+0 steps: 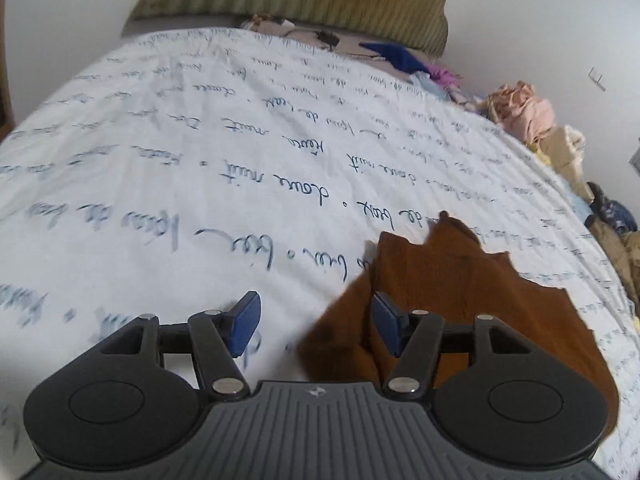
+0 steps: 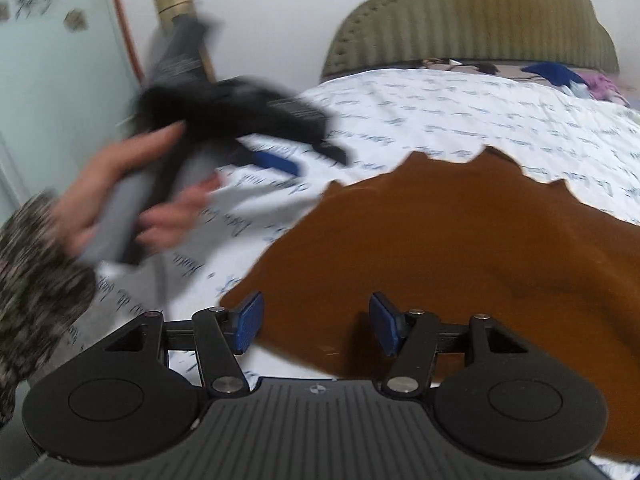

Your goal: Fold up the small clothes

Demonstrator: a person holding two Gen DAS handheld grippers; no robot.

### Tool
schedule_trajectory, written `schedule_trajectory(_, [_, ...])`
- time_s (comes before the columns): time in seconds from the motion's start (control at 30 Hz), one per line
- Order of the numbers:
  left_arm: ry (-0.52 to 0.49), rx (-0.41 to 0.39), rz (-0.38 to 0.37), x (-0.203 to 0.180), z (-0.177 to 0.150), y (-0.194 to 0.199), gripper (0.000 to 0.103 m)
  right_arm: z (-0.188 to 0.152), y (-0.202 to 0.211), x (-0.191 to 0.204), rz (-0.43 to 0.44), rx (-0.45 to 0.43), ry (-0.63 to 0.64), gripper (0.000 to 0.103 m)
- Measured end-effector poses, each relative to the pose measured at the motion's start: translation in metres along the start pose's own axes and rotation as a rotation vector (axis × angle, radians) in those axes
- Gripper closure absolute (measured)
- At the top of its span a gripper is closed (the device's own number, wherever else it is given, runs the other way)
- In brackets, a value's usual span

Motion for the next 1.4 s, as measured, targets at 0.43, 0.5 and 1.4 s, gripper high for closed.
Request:
schedule_trajectory(0.43, [-0.007, 0.121, -0.18, -0.031, 0.019, -0.051, 0.042, -0.017, -0.016, 0.055, -0.175, -0.026, 0.226, 0.03])
schedule_trajectory(0.5, [-0.012, 0.125, -0.171, -0.034, 0.019, -0.054, 0.042, -0.017, -0.017, 0.059, -0.197, -0.033, 0.247, 0.03])
schedule_trajectory(1.4, [-0.223, 0.128, 0.001, -0.075, 0.011, -0.066, 0.09, -0.017, -0.007, 0.058, -0.217, -0.039, 0.182, 0.089])
Point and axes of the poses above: each gripper's, at about its wrist camera, not at the fingertips, and y roughly against the way its jaws point, x to its left, z to its top, the point moved 2 cm from there along -y, roughly the way its jaws point, and after that the axes turned 1 degree about -y, right-handed, at the moved point
